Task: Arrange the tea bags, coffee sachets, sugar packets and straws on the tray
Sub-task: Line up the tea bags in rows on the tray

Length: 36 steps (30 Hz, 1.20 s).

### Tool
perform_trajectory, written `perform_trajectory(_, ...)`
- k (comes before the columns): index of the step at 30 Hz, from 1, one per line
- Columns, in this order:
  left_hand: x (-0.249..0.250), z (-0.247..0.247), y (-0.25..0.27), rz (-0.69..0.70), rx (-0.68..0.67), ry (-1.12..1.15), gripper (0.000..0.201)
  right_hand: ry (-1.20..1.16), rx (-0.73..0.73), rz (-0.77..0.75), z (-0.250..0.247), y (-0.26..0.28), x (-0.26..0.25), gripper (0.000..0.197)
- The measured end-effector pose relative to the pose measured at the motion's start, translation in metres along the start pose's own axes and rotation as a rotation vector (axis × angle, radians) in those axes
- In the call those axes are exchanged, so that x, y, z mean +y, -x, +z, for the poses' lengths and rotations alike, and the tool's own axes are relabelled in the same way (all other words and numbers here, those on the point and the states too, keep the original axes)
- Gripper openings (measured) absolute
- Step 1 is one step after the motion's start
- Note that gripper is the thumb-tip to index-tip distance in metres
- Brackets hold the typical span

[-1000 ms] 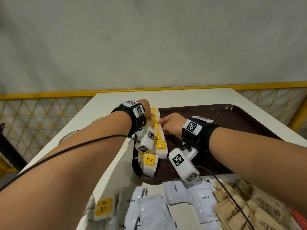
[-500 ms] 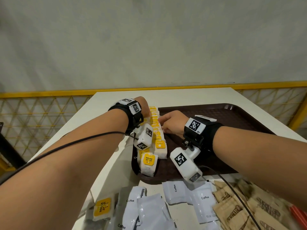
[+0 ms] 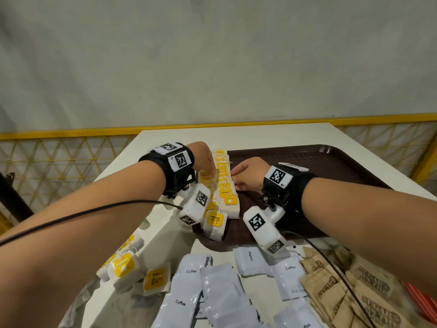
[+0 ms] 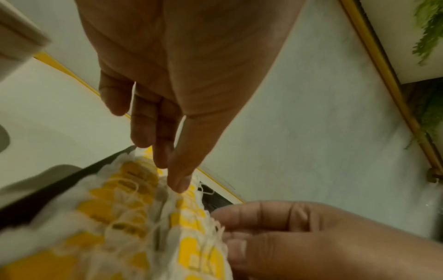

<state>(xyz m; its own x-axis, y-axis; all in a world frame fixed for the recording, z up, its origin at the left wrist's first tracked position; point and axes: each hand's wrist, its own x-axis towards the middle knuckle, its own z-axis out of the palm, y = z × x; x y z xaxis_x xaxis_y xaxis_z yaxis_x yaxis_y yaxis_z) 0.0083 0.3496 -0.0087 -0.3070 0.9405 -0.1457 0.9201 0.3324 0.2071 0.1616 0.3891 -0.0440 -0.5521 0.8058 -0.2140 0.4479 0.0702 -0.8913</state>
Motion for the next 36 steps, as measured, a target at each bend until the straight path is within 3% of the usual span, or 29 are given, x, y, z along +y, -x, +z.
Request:
perform_trajectory(4,0.006,0.008,0.001,-0.005,0.017,-0.007,0.031,-0.068,0.047,0.060,0.000,0.001,0.000,0.025)
perform_trajectory(10,0.012,0.002,0.007,-0.011,0.026,-0.022,0.035,-0.080,-0.025,0.087,-0.004,0.012,0.004,0.017)
perform_trajectory(14,0.015,0.007,0.010,-0.035,-0.021,-0.111,0.042,-0.033,-0.081,0.071,-0.003,0.021,0.005,0.022)
perform_trajectory(21,0.018,0.008,0.011,-0.044,-0.036,-0.097,0.030,-0.033,-0.038,0.047,-0.003,0.022,0.005,0.025)
perform_trajectory(30,0.015,0.003,0.015,-0.029,0.021,-0.081,0.039,-0.019,-0.028,0.028,-0.002,0.019,0.004,0.023)
perform_trajectory(36,0.017,0.001,0.024,-0.021,-0.074,-0.074,0.040,-0.036,-0.015,0.006,0.000,0.020,0.006,0.023)
